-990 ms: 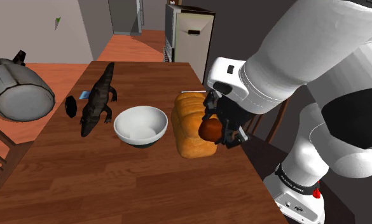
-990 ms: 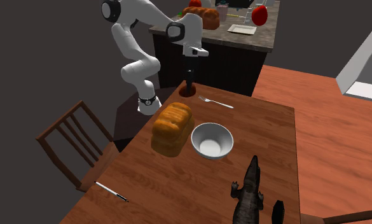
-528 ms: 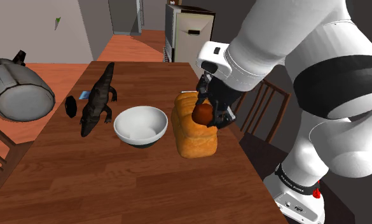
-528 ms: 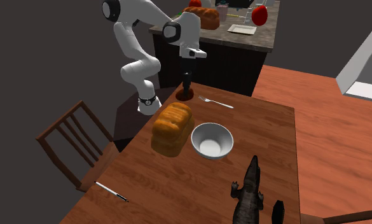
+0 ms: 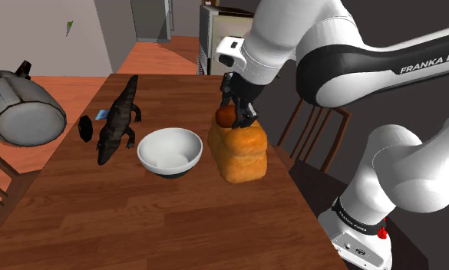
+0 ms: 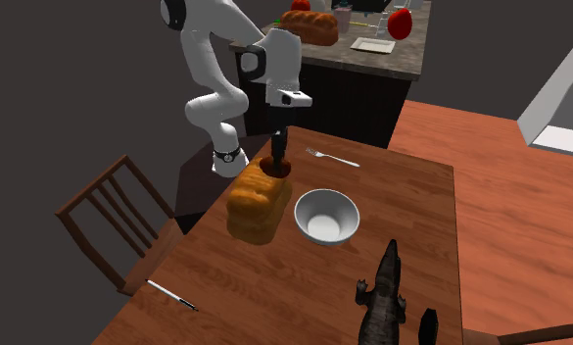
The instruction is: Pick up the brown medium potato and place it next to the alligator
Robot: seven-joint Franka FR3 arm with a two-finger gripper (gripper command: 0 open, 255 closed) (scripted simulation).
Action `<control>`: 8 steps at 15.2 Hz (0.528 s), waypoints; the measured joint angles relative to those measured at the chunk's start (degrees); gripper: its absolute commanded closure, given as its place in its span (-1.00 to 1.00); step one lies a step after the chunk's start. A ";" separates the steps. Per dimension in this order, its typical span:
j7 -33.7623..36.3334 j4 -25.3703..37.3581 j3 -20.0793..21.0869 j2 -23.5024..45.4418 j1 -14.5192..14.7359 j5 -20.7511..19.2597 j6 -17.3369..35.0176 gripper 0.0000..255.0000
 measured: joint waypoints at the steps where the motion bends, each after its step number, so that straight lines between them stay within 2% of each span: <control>1: -1.04 1.44 -0.82 1.57 -0.74 -0.54 0.68 1.00; 4: -3.21 4.44 -2.84 6.75 -2.86 -2.18 3.74 1.00; 8: -7.23 9.50 -6.08 12.87 -5.14 -3.31 5.23 1.00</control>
